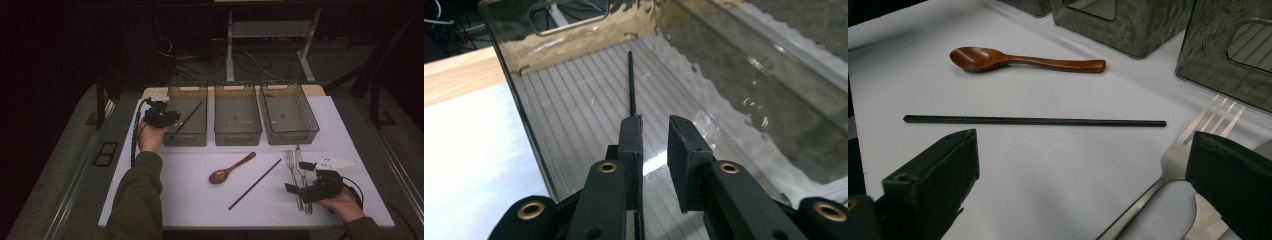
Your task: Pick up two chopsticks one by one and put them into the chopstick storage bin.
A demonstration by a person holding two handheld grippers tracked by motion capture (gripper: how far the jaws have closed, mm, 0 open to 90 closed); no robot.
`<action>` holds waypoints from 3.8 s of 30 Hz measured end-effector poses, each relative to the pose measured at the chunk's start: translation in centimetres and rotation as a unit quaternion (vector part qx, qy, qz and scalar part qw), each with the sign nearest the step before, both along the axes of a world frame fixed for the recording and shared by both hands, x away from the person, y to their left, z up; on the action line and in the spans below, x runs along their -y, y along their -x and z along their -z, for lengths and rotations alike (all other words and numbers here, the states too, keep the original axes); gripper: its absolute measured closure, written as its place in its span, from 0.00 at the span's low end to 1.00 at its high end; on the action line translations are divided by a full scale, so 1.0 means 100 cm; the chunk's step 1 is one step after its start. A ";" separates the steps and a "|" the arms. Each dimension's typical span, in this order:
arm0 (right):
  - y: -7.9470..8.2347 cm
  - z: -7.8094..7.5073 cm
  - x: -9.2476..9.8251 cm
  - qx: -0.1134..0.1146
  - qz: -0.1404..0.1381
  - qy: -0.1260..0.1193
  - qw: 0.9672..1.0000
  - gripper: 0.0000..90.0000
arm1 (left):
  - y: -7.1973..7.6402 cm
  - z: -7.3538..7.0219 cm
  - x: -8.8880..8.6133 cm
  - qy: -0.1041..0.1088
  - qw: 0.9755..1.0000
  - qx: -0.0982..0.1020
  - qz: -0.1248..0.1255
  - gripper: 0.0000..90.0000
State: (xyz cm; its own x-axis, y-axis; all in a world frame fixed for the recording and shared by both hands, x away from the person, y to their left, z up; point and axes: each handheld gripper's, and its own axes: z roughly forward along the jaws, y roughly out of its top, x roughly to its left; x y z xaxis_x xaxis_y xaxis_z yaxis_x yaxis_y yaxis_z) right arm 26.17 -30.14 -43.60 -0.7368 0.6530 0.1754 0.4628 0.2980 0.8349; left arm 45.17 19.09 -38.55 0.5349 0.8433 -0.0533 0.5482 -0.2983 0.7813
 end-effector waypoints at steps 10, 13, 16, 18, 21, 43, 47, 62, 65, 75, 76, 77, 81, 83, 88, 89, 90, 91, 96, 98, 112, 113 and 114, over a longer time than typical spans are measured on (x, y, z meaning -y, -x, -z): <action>0.000 0.000 0.000 0.000 0.002 0.000 1.000 0.00 | 0.018 -0.020 0.000 0.022 0.999 0.016 0.025 0.66; 0.000 0.000 0.000 -0.001 0.002 0.001 1.000 0.00 | 0.027 -0.029 0.003 0.034 0.999 0.020 0.038 0.61; 0.000 0.000 0.000 -0.002 0.002 0.002 1.000 0.00 | 0.038 -0.034 0.008 0.041 0.998 0.031 0.045 0.57; 0.000 0.000 0.000 -0.001 0.002 0.002 1.000 0.00 | 0.046 -0.036 0.012 0.039 0.997 0.034 0.056 0.53; 0.000 0.000 0.000 -0.001 0.002 0.003 1.000 0.00 | 0.056 -0.037 0.018 0.042 0.996 0.030 0.075 0.48; 0.001 0.001 0.000 0.000 0.003 0.003 1.000 0.00 | 0.127 -0.004 0.057 0.071 0.986 0.024 0.148 0.36; 0.001 0.001 0.000 -0.001 0.003 0.004 1.000 0.00 | 0.138 0.000 0.066 0.071 0.985 0.024 0.156 0.34; -0.005 0.006 -0.001 -0.012 0.000 0.012 1.000 0.00 | 0.167 0.013 0.099 0.074 0.977 0.027 0.200 0.33; -0.005 0.006 -0.001 -0.011 -0.001 0.011 1.000 0.00 | 0.170 0.016 0.106 0.070 0.975 0.028 0.208 0.35; -0.004 0.006 -0.002 -0.010 0.002 0.011 1.000 0.00 | 0.175 0.027 0.125 0.068 0.971 0.021 0.228 0.45; -0.004 0.006 -0.001 -0.010 0.002 0.012 1.000 0.00 | 0.176 0.028 0.127 0.067 0.971 0.020 0.229 0.47; -0.004 0.006 -0.001 -0.010 0.002 0.011 1.000 0.00 | 0.177 0.030 0.129 0.064 0.971 0.020 0.229 0.49; -0.004 0.006 -0.001 -0.010 0.002 0.012 1.000 0.00 | 0.181 0.036 0.138 0.052 0.969 0.012 0.240 0.54; -0.004 0.006 -0.002 -0.009 0.002 0.013 1.000 0.00 | 0.183 0.039 0.142 0.054 0.968 0.006 0.243 0.57; -0.004 0.006 -0.001 -0.008 0.002 0.014 1.000 0.00 | 0.185 0.045 0.151 0.049 0.966 -0.007 0.253 0.66; -0.004 0.006 -0.002 -0.009 0.002 0.015 1.000 0.00 | 0.185 0.047 0.152 0.049 0.966 -0.011 0.255 0.68; -0.004 0.006 -0.002 -0.009 0.002 0.015 1.000 0.00 | 0.185 0.048 0.154 0.052 0.965 -0.015 0.256 0.69; -0.004 0.006 -0.002 -0.008 0.002 0.015 1.000 0.00 | 0.185 0.049 0.155 0.051 0.964 -0.018 0.259 0.70; -0.004 0.006 -0.002 -0.008 0.002 0.014 1.000 0.00 | 0.188 0.056 0.166 0.053 0.963 -0.030 0.262 0.75; -0.004 0.006 -0.002 -0.009 0.002 0.014 1.000 0.00 | 0.188 0.059 0.169 0.051 0.962 -0.035 0.266 0.77; -0.003 0.006 -0.002 -0.008 0.002 0.014 1.000 0.00 | 0.185 0.073 0.178 0.038 0.962 -0.055 0.265 0.85; -0.003 0.006 -0.002 -0.008 0.002 0.014 1.000 0.00 | 0.185 0.072 0.179 0.036 0.962 -0.054 0.266 0.86; -0.003 0.006 -0.002 -0.008 0.002 0.014 1.000 0.00 | 0.185 0.073 0.179 0.034 0.962 -0.056 0.264 0.87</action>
State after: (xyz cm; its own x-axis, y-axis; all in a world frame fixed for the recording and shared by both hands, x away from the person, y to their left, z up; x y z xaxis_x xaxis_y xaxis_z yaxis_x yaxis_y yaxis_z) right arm 26.51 -29.98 -44.18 -0.7315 0.6605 0.1691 0.4772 0.3188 0.8189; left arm 26.69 1.19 -45.81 0.8752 0.4488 -0.1808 0.4167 -0.5093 0.7530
